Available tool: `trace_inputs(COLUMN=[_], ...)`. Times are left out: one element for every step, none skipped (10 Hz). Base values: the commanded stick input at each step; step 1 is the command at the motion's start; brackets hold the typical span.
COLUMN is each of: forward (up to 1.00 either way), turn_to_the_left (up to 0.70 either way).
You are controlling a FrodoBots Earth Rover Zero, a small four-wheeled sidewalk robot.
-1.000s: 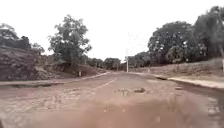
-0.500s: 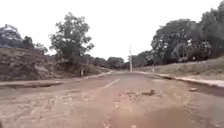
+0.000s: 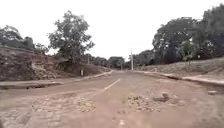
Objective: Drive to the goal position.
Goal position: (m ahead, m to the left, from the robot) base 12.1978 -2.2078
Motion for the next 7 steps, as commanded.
trace_inputs(forward=[1.00,1.00,1.00,1.00,1.00,1.00,1.00], turn_to_the_left=[0.00,0.00,0.00,0.00,0.00,0.00,0.00])
